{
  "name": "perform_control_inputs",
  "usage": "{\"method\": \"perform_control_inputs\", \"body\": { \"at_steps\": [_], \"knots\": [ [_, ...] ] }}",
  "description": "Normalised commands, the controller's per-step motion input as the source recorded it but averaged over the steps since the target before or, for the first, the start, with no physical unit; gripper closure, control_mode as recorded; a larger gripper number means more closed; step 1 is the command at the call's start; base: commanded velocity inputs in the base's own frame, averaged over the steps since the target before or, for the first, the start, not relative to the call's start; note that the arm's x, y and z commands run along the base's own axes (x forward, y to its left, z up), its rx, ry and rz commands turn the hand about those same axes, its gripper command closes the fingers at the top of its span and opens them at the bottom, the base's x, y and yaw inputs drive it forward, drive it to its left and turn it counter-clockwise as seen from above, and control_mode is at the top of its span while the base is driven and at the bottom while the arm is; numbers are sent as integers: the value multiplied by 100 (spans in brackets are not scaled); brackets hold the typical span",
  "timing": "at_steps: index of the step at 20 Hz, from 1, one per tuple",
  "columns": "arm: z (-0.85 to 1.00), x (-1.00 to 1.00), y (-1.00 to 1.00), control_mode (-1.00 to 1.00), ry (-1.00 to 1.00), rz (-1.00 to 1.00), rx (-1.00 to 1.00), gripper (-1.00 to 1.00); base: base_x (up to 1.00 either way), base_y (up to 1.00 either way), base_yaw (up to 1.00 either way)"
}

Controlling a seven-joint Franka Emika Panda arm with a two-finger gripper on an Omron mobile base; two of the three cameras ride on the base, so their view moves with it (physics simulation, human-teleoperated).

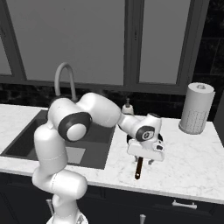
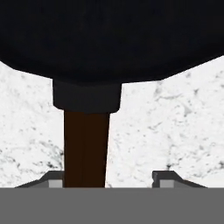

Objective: Pick the pan and sponge and place them into the sink. Then turn on the water.

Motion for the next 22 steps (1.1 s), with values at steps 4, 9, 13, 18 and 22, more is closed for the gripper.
{"method": "perform_control_inputs", "body": {
  "at_steps": [4,9,13,18,22],
  "knots": [
    [0,0,0,-100,0,0,0,100,0,0,0],
    [0,0,0,-100,0,0,0,100,0,0,0],
    [0,0,1,-100,-1,6,0,100,0,0,0],
    [4,-5,11,-100,-12,26,0,100,0,0,0],
    [22,-9,28,-100,-19,34,0,100,0,0,0]
  ]
}}
